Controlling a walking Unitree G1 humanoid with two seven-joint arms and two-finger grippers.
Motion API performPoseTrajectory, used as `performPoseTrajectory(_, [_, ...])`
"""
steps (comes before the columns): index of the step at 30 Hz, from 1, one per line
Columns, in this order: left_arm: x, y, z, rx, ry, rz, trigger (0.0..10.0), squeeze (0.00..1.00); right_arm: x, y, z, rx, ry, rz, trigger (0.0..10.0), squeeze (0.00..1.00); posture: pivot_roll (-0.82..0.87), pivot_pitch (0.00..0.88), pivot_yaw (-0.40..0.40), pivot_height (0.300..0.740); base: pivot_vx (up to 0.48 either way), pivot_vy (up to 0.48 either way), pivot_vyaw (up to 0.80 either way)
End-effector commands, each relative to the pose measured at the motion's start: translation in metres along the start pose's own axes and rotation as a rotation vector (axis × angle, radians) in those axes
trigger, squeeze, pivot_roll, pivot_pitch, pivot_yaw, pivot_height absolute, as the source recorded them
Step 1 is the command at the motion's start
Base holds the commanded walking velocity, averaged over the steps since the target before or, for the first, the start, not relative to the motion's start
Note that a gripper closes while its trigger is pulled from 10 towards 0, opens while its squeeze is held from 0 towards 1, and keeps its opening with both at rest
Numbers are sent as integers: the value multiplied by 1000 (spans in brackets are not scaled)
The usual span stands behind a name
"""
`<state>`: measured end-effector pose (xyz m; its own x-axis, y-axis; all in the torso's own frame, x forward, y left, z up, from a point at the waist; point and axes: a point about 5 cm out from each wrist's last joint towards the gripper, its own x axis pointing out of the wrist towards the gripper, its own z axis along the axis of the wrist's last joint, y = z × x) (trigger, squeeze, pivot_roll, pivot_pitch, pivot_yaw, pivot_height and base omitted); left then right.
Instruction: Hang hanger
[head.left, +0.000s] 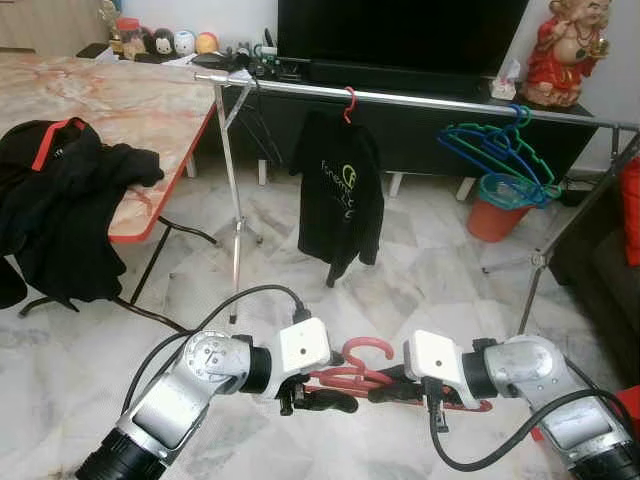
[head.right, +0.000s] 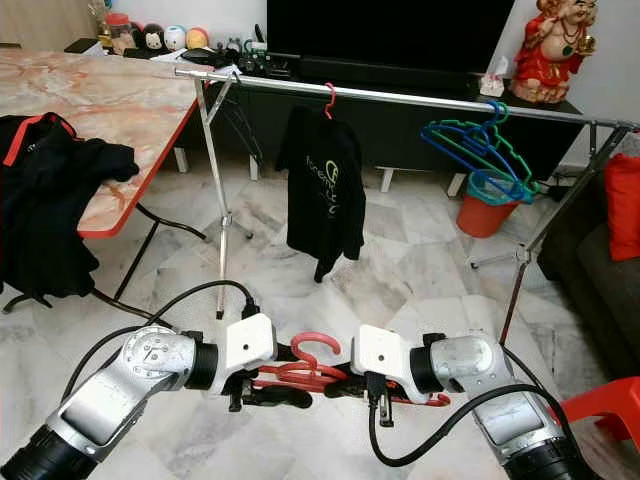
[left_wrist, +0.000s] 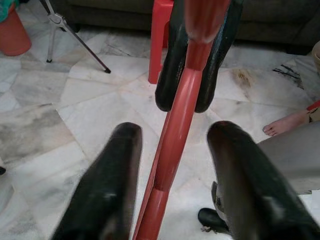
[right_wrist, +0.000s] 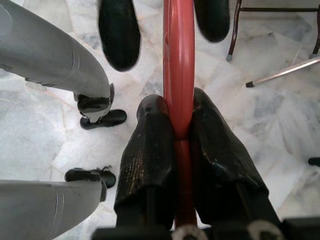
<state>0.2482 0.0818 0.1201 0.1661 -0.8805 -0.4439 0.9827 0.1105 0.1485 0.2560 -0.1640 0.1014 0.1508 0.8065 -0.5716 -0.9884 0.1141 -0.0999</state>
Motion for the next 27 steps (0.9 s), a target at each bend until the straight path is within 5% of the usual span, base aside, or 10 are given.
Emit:
performPoseTrajectory(1, [2, 1, 4, 35, 9, -15, 0, 0, -3, -3, 8, -26, -13, -3, 10000, 0, 24, 0, -120, 740, 0, 0, 0])
performPoseTrajectory(27, [3, 0, 3, 42, 15, -43, 0, 0, -7, -6, 8, -26, -14, -18, 10000, 0, 21, 0, -118, 740, 0, 0, 0])
